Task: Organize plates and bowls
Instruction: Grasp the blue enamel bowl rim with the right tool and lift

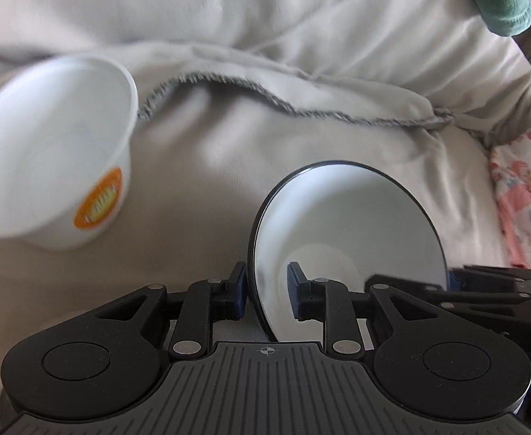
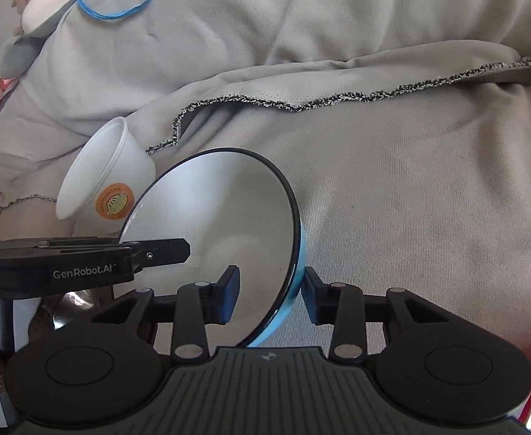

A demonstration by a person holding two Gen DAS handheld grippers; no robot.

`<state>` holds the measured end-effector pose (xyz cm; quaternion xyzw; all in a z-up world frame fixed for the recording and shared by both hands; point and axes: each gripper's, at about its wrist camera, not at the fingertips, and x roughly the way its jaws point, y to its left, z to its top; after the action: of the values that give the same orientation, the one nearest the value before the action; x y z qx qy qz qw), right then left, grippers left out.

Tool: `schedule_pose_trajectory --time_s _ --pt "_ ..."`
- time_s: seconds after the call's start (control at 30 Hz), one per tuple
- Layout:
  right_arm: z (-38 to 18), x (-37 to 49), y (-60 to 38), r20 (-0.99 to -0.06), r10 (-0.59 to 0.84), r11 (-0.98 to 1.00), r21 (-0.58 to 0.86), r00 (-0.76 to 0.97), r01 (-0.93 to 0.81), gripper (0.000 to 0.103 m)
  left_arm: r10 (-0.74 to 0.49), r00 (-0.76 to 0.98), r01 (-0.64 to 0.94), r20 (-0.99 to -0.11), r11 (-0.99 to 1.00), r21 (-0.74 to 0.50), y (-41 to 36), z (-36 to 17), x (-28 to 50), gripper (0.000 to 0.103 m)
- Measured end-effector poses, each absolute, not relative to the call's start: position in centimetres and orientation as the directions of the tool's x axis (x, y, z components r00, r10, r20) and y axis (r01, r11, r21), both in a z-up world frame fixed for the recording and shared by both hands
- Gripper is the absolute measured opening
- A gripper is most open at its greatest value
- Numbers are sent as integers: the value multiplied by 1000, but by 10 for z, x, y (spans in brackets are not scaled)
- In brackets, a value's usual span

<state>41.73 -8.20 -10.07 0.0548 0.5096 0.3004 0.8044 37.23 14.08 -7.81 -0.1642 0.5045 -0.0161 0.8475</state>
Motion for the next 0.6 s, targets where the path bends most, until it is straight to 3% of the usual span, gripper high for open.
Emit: schedule_pose_trajectory --time_s 0.13,0.43,0.6 --pt "-98 415 -88 -800 503 833 348 327 -430 37 -246 481 -125 -842 931 -343 139 -83 372 27" --pt "-119 420 -84 -822 513 830 400 248 -390 40 -270 475 -126 -838 921 -368 140 -98 380 26" --pt "-102 413 -89 -783 536 824 403 315 -399 39 -285 560 -108 -778 906 -410 142 -72 363 26"
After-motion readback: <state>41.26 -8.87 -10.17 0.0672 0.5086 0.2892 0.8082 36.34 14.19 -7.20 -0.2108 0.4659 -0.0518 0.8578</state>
